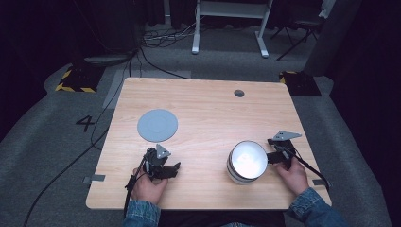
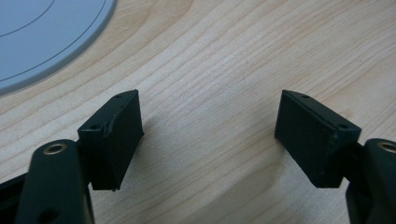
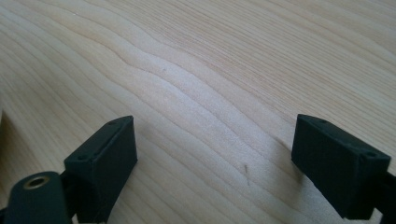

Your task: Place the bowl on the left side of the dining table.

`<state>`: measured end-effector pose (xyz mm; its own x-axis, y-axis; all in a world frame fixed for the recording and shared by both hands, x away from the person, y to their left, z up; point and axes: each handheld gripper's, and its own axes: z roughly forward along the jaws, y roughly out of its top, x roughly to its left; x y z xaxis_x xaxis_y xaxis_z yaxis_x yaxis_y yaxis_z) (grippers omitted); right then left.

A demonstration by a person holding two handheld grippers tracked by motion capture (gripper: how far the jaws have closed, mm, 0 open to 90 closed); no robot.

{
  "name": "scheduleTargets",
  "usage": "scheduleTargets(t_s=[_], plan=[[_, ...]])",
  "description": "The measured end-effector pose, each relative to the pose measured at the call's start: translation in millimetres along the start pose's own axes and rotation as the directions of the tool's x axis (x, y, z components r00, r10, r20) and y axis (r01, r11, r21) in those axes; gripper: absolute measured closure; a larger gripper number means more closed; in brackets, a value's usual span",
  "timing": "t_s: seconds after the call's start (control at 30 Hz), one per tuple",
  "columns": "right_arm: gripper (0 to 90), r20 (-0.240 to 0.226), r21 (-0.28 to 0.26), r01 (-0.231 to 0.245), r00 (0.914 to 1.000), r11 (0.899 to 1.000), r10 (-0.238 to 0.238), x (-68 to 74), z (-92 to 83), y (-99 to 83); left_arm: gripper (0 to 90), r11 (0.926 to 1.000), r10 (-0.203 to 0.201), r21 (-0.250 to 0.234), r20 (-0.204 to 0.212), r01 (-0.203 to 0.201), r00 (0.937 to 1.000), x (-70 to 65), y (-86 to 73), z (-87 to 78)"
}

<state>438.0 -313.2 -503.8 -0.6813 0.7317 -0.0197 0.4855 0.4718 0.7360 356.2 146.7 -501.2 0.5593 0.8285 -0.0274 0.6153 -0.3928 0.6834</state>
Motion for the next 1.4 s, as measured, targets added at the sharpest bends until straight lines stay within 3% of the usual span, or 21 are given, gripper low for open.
scheduleTargets(t_s=[0.17,0.27,0.77,0.9,1.03,1.1,1.17,1.2,1.27,1.3,1.33,1.4], plan=[[14.2,0.000,0.000,0.000,1.0000,1.000,0.000,0.0,0.0,0.0,16.4,1.0000,0.008,0.000,-0.014,-0.008,0.9999,0.4,0.9,1.8],[14.2,0.000,0.000,0.000,1.0000,1.000,0.000,0.0,0.0,0.0,14.5,1.0000,-0.008,0.006,-0.005,0.008,1.0000,-0.3,1.6,3.0],[14.2,0.000,0.000,0.000,1.0000,1.000,0.000,-0.1,0.0,0.0,17.0,1.0000,0.010,0.002,-0.014,-0.009,0.9999,-0.9,1.3,1.6],[14.2,0.000,0.000,0.000,1.0000,1.000,0.000,-0.1,0.0,0.0,25.8,0.9997,0.021,-0.010,0.007,-0.021,0.9998,-1.7,0.2,0.0],[14.2,0.000,0.000,0.000,1.0000,1.000,0.000,-0.1,0.0,0.0,28.7,0.9998,0.007,-0.017,0.000,-0.007,1.0000,-1.5,-0.5,-0.4],[14.2,0.000,0.000,0.000,1.0000,1.000,0.000,-0.1,0.0,0.0,35.3,1.0000,-0.005,0.001,-0.005,0.005,1.0000,-1.6,0.4,-2.9],[14.2,0.000,0.000,0.000,1.0000,1.000,0.000,0.0,0.0,0.0,36.6,0.9979,-0.053,-0.038,0.014,0.053,0.9985,0.0,1.2,-7.9],[14.2,0.000,0.000,0.000,1.0000,1.000,0.000,0.0,0.0,0.0,38.6,0.9979,-0.053,-0.038,0.014,0.053,0.9985,0.0,1.2,-7.9],[14.2,0.000,0.000,0.000,1.0000,1.000,0.000,0.0,0.0,0.0,38.4,0.9899,-0.091,-0.106,0.032,0.094,0.9953,1.8,4.8,-19.6],[14.2,0.000,0.000,0.000,1.0000,1.000,0.000,0.0,0.0,0.0,37.9,0.9899,-0.091,-0.106,0.032,0.094,0.9953,1.8,4.8,-19.6],[14.2,0.000,0.000,0.000,1.0000,1.000,0.000,0.0,0.0,0.0,37.6,0.9835,-0.081,-0.160,0.031,0.085,0.9962,1.7,5.9,-27.3],[14.2,0.000,0.000,0.000,1.0000,1.000,0.000,0.0,0.0,0.0,37.2,0.9798,-0.073,-0.185,0.023,0.076,0.9971,0.6,6.8,-32.7]])
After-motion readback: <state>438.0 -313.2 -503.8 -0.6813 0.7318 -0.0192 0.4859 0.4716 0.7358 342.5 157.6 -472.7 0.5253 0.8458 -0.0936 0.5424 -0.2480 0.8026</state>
